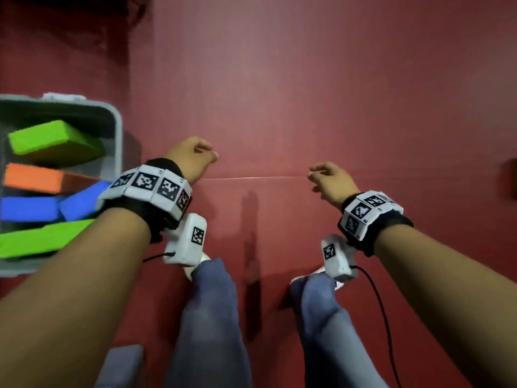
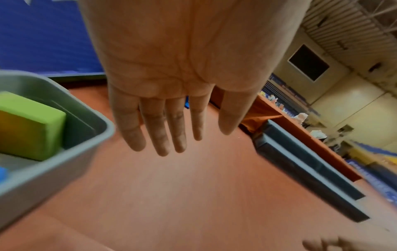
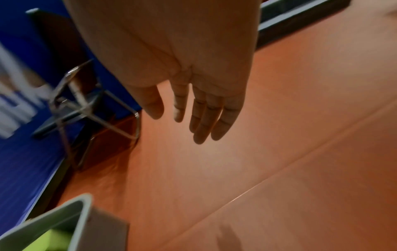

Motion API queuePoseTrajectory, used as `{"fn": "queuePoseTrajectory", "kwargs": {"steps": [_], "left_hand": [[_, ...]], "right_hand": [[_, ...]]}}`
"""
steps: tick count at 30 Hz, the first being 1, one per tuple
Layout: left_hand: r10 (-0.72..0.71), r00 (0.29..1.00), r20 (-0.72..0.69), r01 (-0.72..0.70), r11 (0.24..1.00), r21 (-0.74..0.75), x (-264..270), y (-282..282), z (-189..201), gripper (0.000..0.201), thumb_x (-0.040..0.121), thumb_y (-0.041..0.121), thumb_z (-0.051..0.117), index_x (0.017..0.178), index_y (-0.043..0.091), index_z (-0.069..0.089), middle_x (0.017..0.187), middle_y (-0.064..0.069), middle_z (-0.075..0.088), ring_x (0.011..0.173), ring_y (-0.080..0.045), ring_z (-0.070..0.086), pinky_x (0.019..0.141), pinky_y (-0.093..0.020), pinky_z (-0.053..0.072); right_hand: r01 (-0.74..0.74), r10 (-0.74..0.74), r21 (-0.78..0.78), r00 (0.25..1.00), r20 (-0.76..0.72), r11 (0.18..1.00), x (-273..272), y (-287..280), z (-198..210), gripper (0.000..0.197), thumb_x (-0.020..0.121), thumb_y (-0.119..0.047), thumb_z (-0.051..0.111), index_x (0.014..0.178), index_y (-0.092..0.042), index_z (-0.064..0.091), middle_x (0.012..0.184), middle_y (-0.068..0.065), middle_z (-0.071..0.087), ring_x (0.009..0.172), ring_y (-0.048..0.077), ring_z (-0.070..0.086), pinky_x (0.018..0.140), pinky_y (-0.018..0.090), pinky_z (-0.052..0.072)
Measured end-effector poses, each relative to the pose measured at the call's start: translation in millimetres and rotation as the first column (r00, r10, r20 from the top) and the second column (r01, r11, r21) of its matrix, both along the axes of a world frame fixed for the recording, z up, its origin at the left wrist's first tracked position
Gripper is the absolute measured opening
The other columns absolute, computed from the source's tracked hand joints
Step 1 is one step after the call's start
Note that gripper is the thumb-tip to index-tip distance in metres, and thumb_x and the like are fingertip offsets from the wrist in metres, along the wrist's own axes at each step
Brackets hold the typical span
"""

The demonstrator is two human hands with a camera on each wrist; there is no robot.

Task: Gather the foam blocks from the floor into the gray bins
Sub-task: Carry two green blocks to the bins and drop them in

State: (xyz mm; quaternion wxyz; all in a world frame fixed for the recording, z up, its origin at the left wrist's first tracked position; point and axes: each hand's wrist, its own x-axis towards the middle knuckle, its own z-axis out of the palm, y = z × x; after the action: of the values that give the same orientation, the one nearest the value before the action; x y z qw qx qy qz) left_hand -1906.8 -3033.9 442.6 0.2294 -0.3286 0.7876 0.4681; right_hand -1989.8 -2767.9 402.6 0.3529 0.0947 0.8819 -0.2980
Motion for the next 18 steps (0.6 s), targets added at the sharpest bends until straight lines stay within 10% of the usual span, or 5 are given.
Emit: {"fn": "queuePoseTrajectory", "kwargs": {"steps": [8,12,18], "left_hand": [[-0.26,0.966,0.009,0.259,0.963,0.08,-108.1,285.6,-9.7,0.029,0.09,0.024,0.058,0.118,0.021,0.055,0.112,-0.007,0.059,0.102,-0.026,0.059,0.09,-0.031,0.043],[-0.348,0.937,0.041,0.339,0.93,0.141,-151.7,436.7,0.5,0.03,0.089,0.019,0.058,0.119,0.014,0.055,0.106,-0.01,0.059,0.087,-0.02,0.054,0.074,-0.029,0.042],[-0.634,0.773,0.037,0.63,0.773,0.078,-199.6,633.0,15.3,0.029,0.09,0.024,0.057,0.118,0.017,0.057,0.114,-0.01,0.062,0.102,-0.028,0.06,0.091,-0.033,0.045]], "right_hand": [[0.38,-0.378,-0.035,0.924,0.052,0.924,-3.3,273.3,-15.3,0.005,0.088,-0.023,0.058,0.093,-0.025,0.057,0.101,0.003,0.062,0.096,0.026,0.062,0.063,0.024,0.038],[0.57,-0.566,-0.014,0.818,0.101,0.822,11.3,416.2,-3.9,0.018,0.088,-0.019,0.055,0.07,-0.023,0.052,0.089,0.006,0.061,0.084,0.025,0.058,0.067,0.029,0.037],[0.753,-0.752,-0.014,0.657,0.061,0.657,20.7,577.4,22.0,0.009,0.09,-0.021,0.054,0.082,-0.021,0.058,0.099,0.008,0.067,0.095,0.029,0.063,0.077,0.031,0.041]]}}
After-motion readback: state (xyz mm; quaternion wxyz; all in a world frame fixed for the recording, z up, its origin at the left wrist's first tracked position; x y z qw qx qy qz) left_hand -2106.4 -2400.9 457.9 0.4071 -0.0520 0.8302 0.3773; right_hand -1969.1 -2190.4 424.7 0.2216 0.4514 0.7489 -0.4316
